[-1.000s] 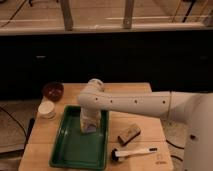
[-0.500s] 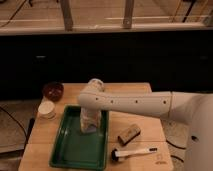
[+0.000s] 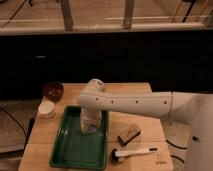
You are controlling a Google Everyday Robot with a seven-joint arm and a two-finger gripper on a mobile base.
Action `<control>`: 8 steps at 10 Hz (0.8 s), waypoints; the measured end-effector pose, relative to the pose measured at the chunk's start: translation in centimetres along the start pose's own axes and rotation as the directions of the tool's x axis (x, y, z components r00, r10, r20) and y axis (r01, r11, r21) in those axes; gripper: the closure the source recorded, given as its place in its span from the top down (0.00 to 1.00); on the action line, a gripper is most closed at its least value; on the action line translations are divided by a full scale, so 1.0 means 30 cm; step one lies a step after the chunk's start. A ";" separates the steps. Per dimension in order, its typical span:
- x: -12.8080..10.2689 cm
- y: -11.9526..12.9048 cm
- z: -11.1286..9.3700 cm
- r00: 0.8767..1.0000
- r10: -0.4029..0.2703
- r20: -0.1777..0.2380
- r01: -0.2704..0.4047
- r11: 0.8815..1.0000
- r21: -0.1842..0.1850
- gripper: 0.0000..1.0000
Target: Place sponge in tray
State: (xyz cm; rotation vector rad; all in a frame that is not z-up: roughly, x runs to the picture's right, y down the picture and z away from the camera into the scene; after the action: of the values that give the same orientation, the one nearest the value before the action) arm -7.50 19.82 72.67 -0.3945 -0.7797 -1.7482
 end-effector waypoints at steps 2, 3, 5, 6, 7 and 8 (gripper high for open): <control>-0.002 0.000 -0.002 1.000 -0.007 0.000 0.007 1.000 0.000 0.15; -0.003 -0.001 -0.004 1.000 -0.014 -0.001 0.014 1.000 0.000 0.21; -0.005 0.000 -0.006 1.000 -0.022 0.000 0.022 1.000 0.000 0.32; -0.008 0.001 -0.005 1.000 -0.025 0.001 0.025 1.000 -0.001 0.29; -0.009 0.000 -0.005 1.000 -0.028 0.002 0.028 1.000 -0.001 0.24; -0.010 -0.001 -0.007 0.999 -0.033 0.001 0.033 0.999 -0.001 0.19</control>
State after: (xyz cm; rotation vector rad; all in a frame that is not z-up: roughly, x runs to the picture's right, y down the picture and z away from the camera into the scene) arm -7.42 19.90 72.32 -0.3856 -0.7901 -1.7794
